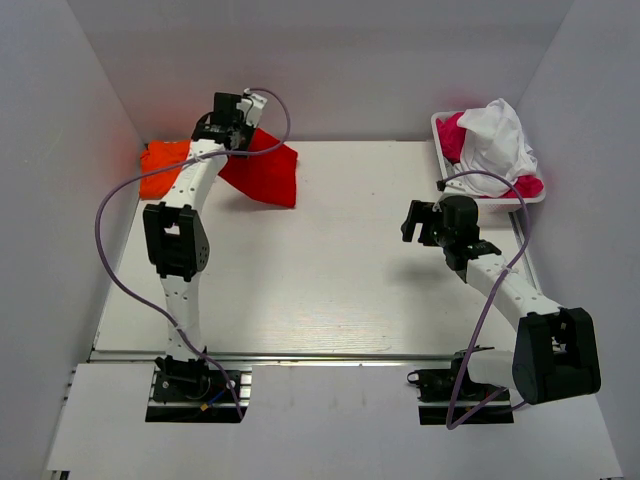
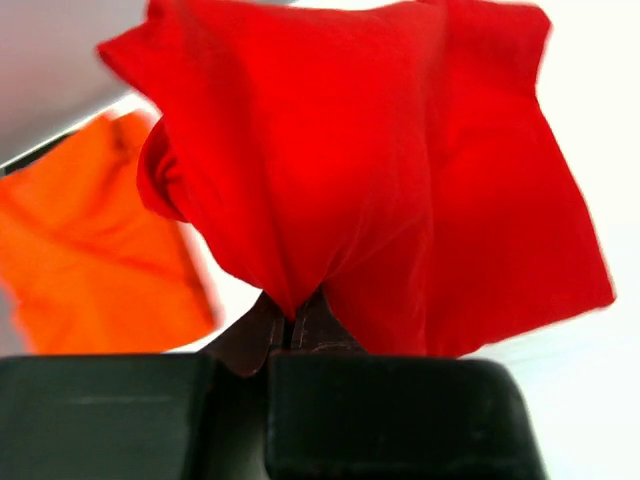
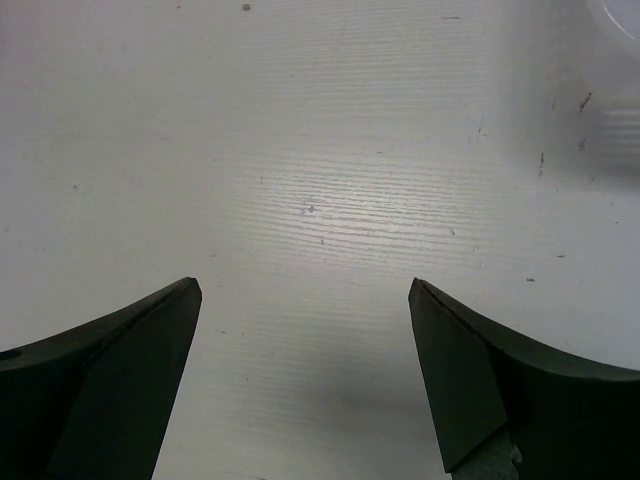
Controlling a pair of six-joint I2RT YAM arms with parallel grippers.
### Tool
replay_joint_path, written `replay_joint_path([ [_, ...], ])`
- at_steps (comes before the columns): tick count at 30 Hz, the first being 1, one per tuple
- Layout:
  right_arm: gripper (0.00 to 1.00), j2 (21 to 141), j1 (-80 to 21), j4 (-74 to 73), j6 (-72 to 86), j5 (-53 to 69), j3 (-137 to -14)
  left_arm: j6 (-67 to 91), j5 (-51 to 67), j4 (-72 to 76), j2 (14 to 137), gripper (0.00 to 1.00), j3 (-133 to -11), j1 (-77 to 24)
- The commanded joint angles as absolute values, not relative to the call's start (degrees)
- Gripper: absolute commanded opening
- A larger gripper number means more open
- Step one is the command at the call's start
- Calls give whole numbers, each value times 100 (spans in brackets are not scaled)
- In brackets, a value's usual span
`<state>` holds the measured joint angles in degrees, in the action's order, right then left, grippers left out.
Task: Fold and stack the t-shirts
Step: Put the neatly folded tshirt into the corner of the board with the left arm
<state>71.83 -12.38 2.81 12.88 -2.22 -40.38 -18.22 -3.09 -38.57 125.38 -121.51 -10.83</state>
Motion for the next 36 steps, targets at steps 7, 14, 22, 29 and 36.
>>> replay_joint_path([
  [7,90,7110,-1222,88,1169,-334,-4280,-3119,-703,-3287,12375,0,-12409,-413],
  [14,90,7049,-1239,88,1222,-378,-4280,-3437,-396,-3217,12313,0,-12507,17],
  [22,90,7242,-1239,167,1309,-194,-4324,-3313,-149,-3015,11848,0,-12270,369],
  [29,90,7400,-1231,281,1318,-70,-4315,-3050,-254,-2699,11820,0,-12558,729],
  [36,90,7567,-1239,273,1415,290,-4377,-2927,-333,-2427,12102,0,-12472,993],
])
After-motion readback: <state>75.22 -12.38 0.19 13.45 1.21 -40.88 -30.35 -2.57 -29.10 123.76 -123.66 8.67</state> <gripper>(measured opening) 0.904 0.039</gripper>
